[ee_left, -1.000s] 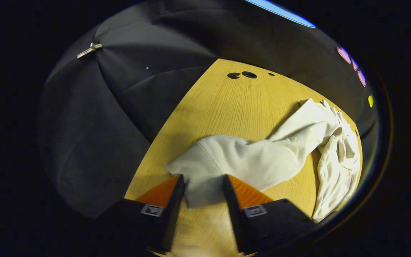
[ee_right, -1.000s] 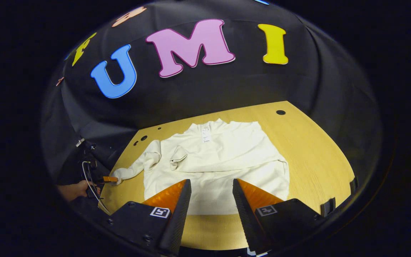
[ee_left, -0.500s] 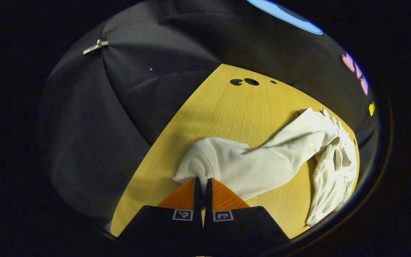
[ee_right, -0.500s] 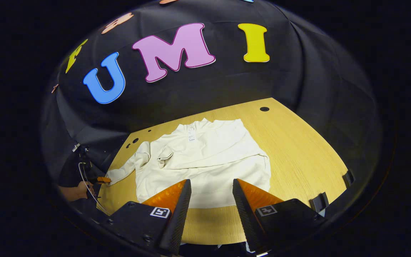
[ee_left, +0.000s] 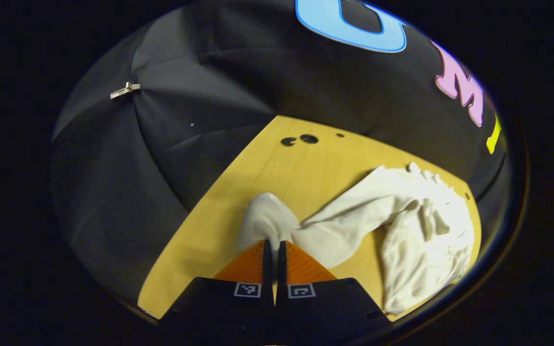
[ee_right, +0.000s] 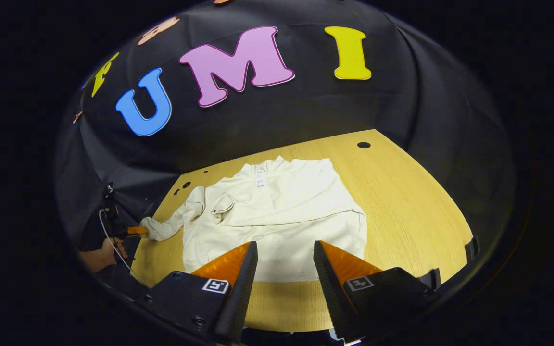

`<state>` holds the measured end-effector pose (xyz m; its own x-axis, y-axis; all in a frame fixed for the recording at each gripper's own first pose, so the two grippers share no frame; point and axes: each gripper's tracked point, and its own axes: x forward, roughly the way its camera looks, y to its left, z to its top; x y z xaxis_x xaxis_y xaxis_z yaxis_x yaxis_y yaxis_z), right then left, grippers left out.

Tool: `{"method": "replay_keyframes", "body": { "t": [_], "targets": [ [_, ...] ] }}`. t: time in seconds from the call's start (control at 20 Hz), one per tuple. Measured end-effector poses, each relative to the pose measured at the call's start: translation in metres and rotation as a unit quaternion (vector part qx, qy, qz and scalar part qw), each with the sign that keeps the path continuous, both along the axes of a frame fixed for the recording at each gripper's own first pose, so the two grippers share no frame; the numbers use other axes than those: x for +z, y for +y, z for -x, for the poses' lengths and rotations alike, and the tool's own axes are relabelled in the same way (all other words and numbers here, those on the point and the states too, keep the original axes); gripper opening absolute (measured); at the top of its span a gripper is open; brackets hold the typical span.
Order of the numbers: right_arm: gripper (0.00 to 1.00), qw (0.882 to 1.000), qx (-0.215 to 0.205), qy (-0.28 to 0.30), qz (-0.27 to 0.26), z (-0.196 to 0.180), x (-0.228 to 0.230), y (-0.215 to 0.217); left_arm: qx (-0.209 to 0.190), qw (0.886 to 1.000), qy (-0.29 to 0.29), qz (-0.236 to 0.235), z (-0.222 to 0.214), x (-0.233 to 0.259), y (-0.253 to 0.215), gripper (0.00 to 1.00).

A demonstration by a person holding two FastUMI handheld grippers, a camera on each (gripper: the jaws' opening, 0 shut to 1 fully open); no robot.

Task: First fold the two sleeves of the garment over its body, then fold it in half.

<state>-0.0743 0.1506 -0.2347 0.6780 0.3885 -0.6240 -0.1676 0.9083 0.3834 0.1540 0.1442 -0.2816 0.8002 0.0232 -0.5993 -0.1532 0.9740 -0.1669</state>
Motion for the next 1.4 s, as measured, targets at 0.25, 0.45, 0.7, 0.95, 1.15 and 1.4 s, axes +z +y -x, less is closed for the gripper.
{"method": "replay_keyframes", "body": {
  "t": [0.25, 0.45, 0.7, 0.95, 1.15, 1.4],
  "targets": [
    [0.72, 1.000, 0.001, 0.002, -0.005, -0.010, -0.004, -0.010, -0.048, 0.996, -0.057, 0.039, -0.011, 0.052, -0.066, 0.06],
    [0.72, 1.000, -0.003, 0.005, -0.011, -0.013, -0.008, -0.024, -0.098, 0.990, -0.087, 0.050, -0.021, 0.088, -0.134, 0.06],
    [0.72, 1.000, -0.017, 0.009, -0.016, -0.018, -0.017, -0.044, -0.180, 0.977, -0.107, 0.052, -0.028, 0.121, -0.237, 0.06],
    [0.72, 0.999, -0.030, 0.019, -0.020, -0.018, -0.026, -0.064, -0.252, 0.962, -0.098, 0.048, -0.023, 0.120, -0.339, 0.06],
    [0.72, 0.999, -0.032, 0.026, -0.012, -0.018, -0.040, -0.087, -0.300, 0.949, -0.086, 0.048, -0.014, 0.104, -0.413, 0.06],
    [0.72, 0.998, -0.040, 0.035, -0.015, -0.024, -0.053, -0.109, -0.351, 0.934, -0.057, 0.024, -0.002, 0.067, -0.488, 0.06]
  ]
}}
